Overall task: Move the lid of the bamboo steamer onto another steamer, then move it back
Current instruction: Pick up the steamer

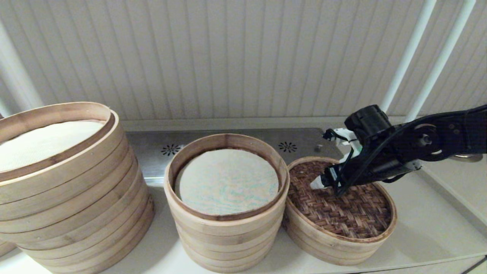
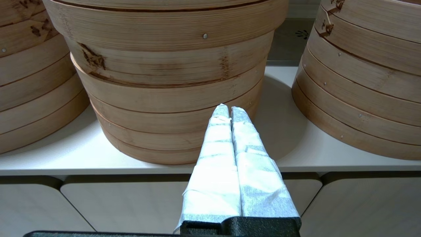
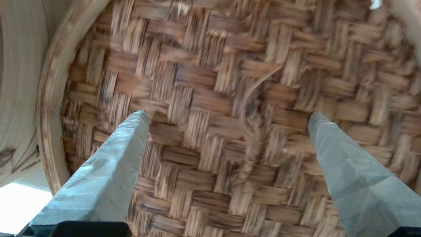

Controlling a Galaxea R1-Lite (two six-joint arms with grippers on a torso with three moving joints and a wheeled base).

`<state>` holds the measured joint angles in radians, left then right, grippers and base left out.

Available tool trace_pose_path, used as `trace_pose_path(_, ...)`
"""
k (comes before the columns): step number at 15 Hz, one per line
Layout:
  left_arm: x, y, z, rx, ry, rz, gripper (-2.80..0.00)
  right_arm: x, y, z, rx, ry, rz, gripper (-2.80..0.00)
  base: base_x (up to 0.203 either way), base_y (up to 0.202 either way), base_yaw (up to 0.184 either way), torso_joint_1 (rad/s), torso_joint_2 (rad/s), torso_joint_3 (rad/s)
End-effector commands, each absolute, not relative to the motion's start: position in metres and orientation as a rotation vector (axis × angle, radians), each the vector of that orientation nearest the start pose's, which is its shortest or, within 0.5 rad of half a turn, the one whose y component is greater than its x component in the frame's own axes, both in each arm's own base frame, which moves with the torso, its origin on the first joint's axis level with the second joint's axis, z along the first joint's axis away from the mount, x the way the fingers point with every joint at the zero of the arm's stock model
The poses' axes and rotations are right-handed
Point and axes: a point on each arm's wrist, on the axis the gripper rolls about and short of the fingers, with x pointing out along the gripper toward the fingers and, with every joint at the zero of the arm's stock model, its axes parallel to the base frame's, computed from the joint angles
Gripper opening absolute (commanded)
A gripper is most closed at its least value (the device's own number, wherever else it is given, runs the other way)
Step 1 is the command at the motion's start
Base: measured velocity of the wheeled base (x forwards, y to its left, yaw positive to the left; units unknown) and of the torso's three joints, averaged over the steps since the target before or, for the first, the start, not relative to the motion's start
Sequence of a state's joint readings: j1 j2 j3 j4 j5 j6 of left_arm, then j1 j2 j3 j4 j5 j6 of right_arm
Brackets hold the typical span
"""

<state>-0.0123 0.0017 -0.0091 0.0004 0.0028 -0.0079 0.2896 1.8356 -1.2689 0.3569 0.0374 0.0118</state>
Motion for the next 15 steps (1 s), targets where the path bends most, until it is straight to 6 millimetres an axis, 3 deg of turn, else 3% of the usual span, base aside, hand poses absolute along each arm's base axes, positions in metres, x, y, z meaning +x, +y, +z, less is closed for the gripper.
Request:
trace_pose_path(1,-0.0234,0.0004,0.078,-0.008,-0.007,-0.009,-2.8,0.3143,0.0952,0.1763,-0.107,0.925,0.299,0.0,0.0,0.0,0.0,0.0,0.0,0.0)
trace_pose_path(3,-0.0234,0.0004,0.0781,-0.008,-0.008,-0.009,-2.8,0.3144,0.0951,0.1776,-0.109,0.92,0.297,0.0,0.0,0.0,0.0,0.0,0.0,0.0)
trace_pose_path(4,-0.0234,0.0004,0.0781,-0.008,-0.008,-0.009,-2.8,0.314,0.0949,0.1765,-0.112,0.923,0.294,-2.8,0.0,0.0,0.0,0.0,0.0,0.0)
trace_pose_path(15,-0.0234,0.0004,0.078,-0.008,-0.007,-0.009,-2.8,0.3144,0.0907,0.1788,-0.116,0.914,0.281,-2.8,0.0,0.0,0.0,0.0,0.0,0.0)
